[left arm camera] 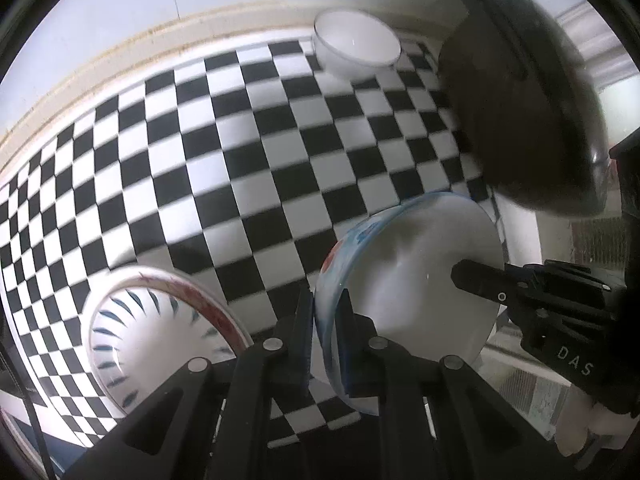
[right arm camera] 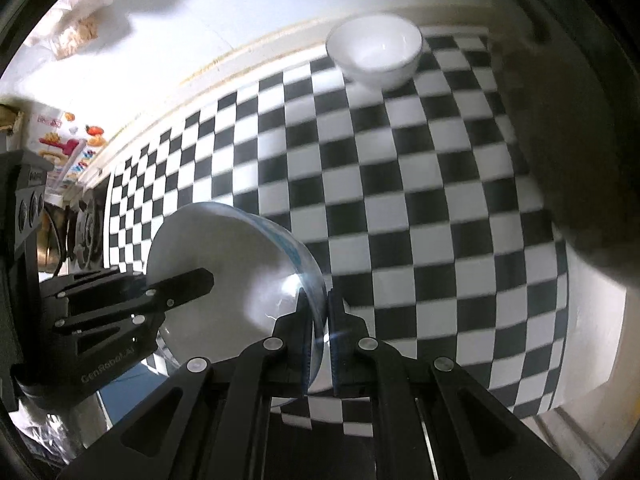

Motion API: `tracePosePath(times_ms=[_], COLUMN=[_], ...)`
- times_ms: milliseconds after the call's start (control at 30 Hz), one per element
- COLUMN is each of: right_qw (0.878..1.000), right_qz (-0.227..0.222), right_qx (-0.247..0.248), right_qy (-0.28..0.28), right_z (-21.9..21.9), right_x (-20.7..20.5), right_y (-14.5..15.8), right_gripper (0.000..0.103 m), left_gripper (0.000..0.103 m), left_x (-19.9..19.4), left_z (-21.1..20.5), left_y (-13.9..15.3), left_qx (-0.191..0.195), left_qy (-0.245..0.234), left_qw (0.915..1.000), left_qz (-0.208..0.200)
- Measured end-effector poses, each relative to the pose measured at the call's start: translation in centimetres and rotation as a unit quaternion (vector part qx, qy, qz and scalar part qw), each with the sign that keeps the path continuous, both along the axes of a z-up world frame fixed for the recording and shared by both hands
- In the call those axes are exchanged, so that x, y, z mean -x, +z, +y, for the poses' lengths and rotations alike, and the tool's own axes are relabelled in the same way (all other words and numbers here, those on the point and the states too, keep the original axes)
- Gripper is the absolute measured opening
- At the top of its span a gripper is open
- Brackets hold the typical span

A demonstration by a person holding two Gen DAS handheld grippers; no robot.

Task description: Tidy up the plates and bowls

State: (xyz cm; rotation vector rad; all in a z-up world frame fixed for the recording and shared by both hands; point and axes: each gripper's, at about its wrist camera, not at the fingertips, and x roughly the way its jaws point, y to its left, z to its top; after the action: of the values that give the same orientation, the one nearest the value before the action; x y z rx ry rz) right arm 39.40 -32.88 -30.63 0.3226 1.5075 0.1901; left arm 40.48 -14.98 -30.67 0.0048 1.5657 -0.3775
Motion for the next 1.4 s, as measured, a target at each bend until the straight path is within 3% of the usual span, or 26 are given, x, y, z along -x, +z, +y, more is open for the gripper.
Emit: tracePosePath(times_ms=[300,667,1100,1267,1400], right_qw=[0.999,0.996,0.996,0.995,0.997], right_qz=[0.052,0.084,0.094,0.095,0.073], right_qx=[-0.004,-0.006,-0.004,0.000,-0.008], right_qy=[-0.003,0.011,0.014,0.025,0.029], right_z=[-0.1,0.7,0.3,0.2,-0.6], right_x=[2.7,3.6,2.9,2.3,0.7], right_y=[-5.0,-7.7,-7.7,-6.9,-4.3], right_gripper=[0.008,0.009,0.012,0.012,0.012], left_gripper=[0.009,0.009,0.009,0.010,0.010], left_x=[1.9,2.7,2.8,2.9,1.6], left_z=[-0.8,-1.0,-1.0,0.0,0.8], left_y=[-4.4,-6.8,-7.2,-5.5,-3.1], left_qx=[-0.024,-0.052,-0.070,-0.072,-0.056], left_qy=[-0.014,-0.020,-0.026,-0.019,0.005], left_qw=[0.9986,0.9959,0.9940,0.9944,0.9973], left_qz=[0.046,0.071,0.080,0.076,0.048])
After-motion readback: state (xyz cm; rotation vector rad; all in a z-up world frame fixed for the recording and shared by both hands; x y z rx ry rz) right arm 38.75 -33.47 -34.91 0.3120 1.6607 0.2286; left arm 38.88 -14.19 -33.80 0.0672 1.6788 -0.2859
